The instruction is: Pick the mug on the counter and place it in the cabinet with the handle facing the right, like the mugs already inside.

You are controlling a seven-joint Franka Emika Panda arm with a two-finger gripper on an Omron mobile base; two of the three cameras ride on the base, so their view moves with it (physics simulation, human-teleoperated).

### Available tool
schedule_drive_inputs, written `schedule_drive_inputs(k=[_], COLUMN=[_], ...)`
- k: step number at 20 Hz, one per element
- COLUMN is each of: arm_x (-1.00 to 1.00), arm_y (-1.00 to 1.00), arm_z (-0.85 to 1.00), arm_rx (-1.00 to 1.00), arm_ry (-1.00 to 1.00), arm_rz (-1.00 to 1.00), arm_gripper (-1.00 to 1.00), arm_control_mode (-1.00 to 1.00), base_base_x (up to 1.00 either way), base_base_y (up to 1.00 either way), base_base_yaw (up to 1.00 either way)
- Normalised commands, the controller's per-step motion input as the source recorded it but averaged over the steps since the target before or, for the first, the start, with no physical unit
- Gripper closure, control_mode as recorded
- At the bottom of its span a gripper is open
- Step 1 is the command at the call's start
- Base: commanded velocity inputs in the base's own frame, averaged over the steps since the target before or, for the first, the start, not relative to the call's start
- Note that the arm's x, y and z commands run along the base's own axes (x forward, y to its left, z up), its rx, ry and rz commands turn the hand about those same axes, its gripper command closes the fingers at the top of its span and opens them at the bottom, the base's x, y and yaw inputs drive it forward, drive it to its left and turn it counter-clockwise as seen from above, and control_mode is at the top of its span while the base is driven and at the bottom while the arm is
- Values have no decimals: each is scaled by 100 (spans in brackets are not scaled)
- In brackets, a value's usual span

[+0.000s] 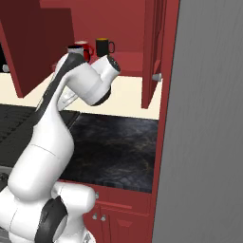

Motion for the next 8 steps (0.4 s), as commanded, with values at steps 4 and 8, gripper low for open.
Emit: schedule_drive_inputs(k=[4, 8], arm_x=[-55, -54], arm_y=[22, 13], arm_z=[-71, -98], arm_rx=[-15, -14], arm_ry=[13, 8], arm_rz=[-3, -2], arm_gripper=[-100, -100], arm_control_mode=[-100, -100], base_base_x=[0, 0], base_base_y=[0, 0], base_base_yaw=[0, 0])
